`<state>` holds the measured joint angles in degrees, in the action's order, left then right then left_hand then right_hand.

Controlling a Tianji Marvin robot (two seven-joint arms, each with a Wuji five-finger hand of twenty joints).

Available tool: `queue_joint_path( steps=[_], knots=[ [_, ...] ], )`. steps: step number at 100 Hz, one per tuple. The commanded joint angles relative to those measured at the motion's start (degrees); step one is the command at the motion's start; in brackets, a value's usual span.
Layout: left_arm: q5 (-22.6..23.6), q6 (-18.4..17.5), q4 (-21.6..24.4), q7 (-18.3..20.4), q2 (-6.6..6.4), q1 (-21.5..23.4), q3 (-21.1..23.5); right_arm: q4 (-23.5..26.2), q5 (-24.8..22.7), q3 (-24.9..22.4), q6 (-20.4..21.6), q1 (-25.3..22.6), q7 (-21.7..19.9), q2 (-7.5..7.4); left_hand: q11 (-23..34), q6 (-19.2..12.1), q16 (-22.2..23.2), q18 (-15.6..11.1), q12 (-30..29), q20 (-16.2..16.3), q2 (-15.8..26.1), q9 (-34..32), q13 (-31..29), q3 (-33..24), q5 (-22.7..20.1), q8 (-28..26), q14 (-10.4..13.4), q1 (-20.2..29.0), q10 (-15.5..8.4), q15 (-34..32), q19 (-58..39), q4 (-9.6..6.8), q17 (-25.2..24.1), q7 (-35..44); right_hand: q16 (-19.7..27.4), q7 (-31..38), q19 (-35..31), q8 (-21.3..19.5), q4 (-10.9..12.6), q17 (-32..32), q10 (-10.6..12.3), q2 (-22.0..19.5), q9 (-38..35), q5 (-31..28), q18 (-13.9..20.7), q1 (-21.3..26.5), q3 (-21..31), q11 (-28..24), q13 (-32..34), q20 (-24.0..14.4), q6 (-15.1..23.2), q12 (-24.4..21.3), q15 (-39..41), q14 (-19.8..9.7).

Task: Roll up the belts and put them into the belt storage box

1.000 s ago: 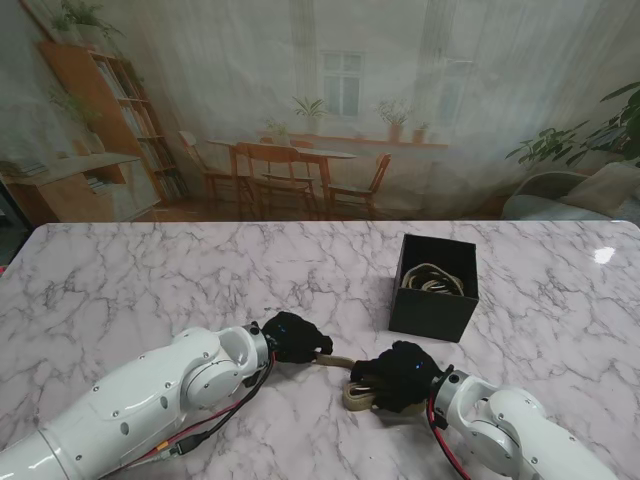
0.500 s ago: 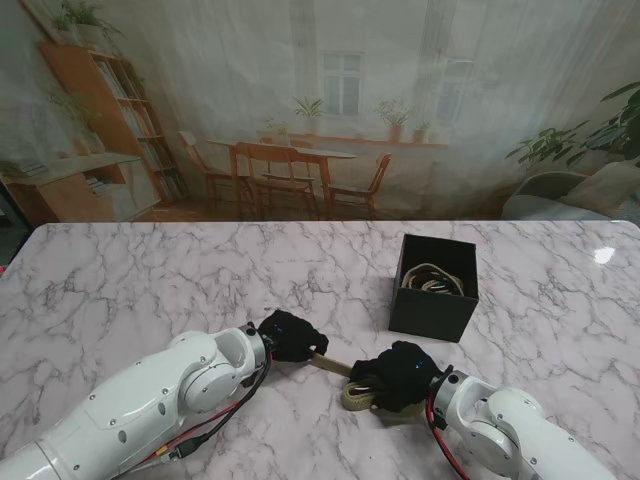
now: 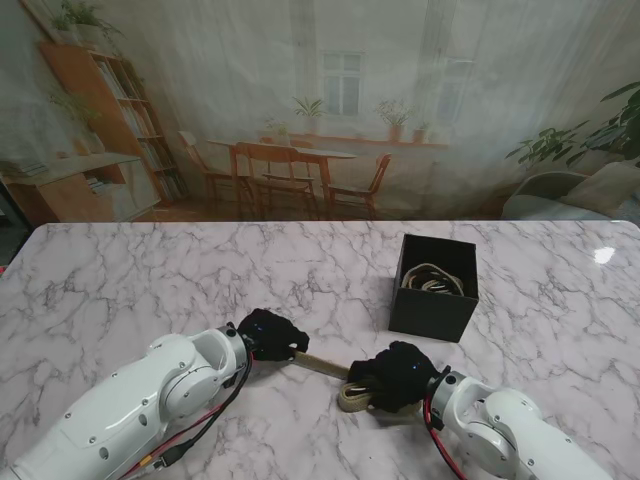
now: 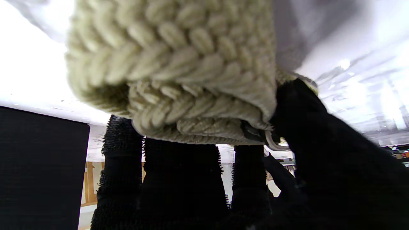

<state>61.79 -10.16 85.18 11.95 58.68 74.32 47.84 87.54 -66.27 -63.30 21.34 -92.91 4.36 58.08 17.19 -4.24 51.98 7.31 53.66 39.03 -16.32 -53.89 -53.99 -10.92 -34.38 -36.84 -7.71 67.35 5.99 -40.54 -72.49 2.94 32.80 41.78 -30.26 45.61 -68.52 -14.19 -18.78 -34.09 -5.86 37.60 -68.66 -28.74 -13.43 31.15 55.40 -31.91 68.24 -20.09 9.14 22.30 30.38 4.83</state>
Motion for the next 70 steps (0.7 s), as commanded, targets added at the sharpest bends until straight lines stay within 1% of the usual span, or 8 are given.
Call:
queue_joint_path(
  steps=[1,28,41,52,55,59,64,70],
  knots=[
    [0.78,0.38,-0.4,1.34,-1.22,0.57,0.99,-1.54,-0.31,0.16,-0.45,-0.93,-0.63,-0.45,1.24,1.7,0.98,-2.49,0.99,1.49,-0.29,-1.6,-1.6,-4.12,-4.71,-2.53,-0.14,5.51,0.67,-2.1,-3.21,-2.51,0.98,9.25,1.49,3.01,-0.83,0.14,4.01,-0.03,9.94,-2.73,-4.48,-0.64,0.56,6.0,7.46,-2.85,0.84,-0.26,-0.99,-0.63,-1.12,-4.69],
    [2.23,0.09,-0.01,1.75,-1.43,2.18,3.18,-2.1,-0.04,0.5,0.06,-0.52,-0.13,-0.43,1.28,1.8,1.12,-2.47,1.03,1.69,-0.27,-1.52,-1.55,-4.3,-4.67,-2.59,-0.12,5.42,0.83,-2.3,-3.18,-2.5,0.89,9.21,1.47,-4.09,-0.7,1.13,4.1,0.02,9.62,-2.54,-4.72,12.07,0.4,6.64,7.43,-2.76,0.9,-0.09,4.08,-0.56,-1.1,-4.36],
    [2.45,0.11,0.15,2.23,-1.5,2.36,3.44,-2.37,0.05,0.62,0.14,-0.41,0.22,-0.4,1.32,1.71,1.11,-2.43,1.04,1.81,-0.43,-1.62,-1.48,-4.36,-4.68,-2.63,-0.03,5.35,0.38,-2.29,-3.2,-2.47,0.89,9.21,1.48,-4.44,-0.7,0.98,4.08,-0.17,9.82,-2.38,-4.81,16.16,0.71,6.59,7.34,-2.56,0.92,-0.02,2.26,-0.39,-1.17,-4.56],
    [2.6,0.06,0.4,2.56,-1.54,2.56,3.72,-2.45,0.15,0.69,-0.05,-0.44,0.45,-0.37,1.31,1.77,1.1,-2.42,1.02,1.87,-0.37,-1.51,-1.52,-4.39,-4.67,-2.65,-0.13,5.27,1.01,-2.3,-3.19,-2.46,0.9,9.17,1.47,-3.57,-0.66,0.68,4.0,-0.26,10.15,-2.18,-4.9,17.59,0.72,6.14,7.47,-2.54,1.02,0.06,-4.11,-0.28,-1.15,-4.85],
    [2.64,0.01,0.43,2.6,-1.54,2.58,3.76,-2.47,0.12,0.69,-0.11,-0.45,0.54,-0.36,1.38,1.77,1.08,-2.41,1.06,1.89,-0.49,-1.72,-1.53,-4.46,-4.65,-2.65,-0.1,5.4,-0.45,-2.3,-3.18,-2.49,0.91,9.16,1.47,-3.25,-0.65,0.59,3.98,-0.28,10.17,-2.16,-4.88,17.22,0.75,6.01,7.52,-2.54,1.07,0.08,-4.98,-0.27,-1.14,-4.91],
    [2.63,-0.03,0.44,2.67,-1.55,2.57,3.79,-2.37,0.17,0.63,-0.16,-0.51,0.42,-0.35,1.26,1.79,1.06,-2.39,1.0,1.92,-0.29,-1.51,-1.5,-4.47,-4.65,-2.66,-0.01,5.29,0.95,-2.28,-3.16,-2.49,0.9,9.14,1.47,-2.47,-0.57,0.36,3.96,-0.16,10.16,-2.1,-4.88,15.3,0.59,5.93,7.58,-2.58,1.04,0.12,-5.99,-0.28,-1.16,-4.85],
    [2.62,-0.04,0.47,2.76,-1.56,2.59,3.84,-2.34,0.19,0.63,-0.24,-0.51,0.36,-0.35,1.32,1.79,1.03,-2.38,1.06,1.95,-0.46,-1.75,-1.51,-4.47,-4.57,-2.68,-0.01,5.38,-0.72,-2.29,-3.12,-2.48,0.86,9.1,1.5,-0.69,-0.59,-0.25,3.93,-0.25,10.2,-2.0,-4.92,10.06,0.71,5.78,7.69,-2.68,1.02,0.14,-8.22,-0.3,-1.23,-4.93],
    [2.66,-0.03,0.47,2.73,-1.55,2.64,3.93,-2.34,0.25,0.64,-0.25,-0.48,0.31,-0.34,1.16,1.88,1.0,-2.37,1.05,1.98,-0.4,-1.67,-1.48,-4.47,-4.54,-2.72,-0.01,5.36,0.08,-2.28,-3.09,-2.49,0.82,9.1,1.52,1.89,-0.54,-1.38,3.88,-0.21,10.28,-1.94,-4.87,2.16,0.57,5.75,7.89,-2.78,1.05,0.2,-5.45,-0.38,-1.26,-5.02]
  ],
)
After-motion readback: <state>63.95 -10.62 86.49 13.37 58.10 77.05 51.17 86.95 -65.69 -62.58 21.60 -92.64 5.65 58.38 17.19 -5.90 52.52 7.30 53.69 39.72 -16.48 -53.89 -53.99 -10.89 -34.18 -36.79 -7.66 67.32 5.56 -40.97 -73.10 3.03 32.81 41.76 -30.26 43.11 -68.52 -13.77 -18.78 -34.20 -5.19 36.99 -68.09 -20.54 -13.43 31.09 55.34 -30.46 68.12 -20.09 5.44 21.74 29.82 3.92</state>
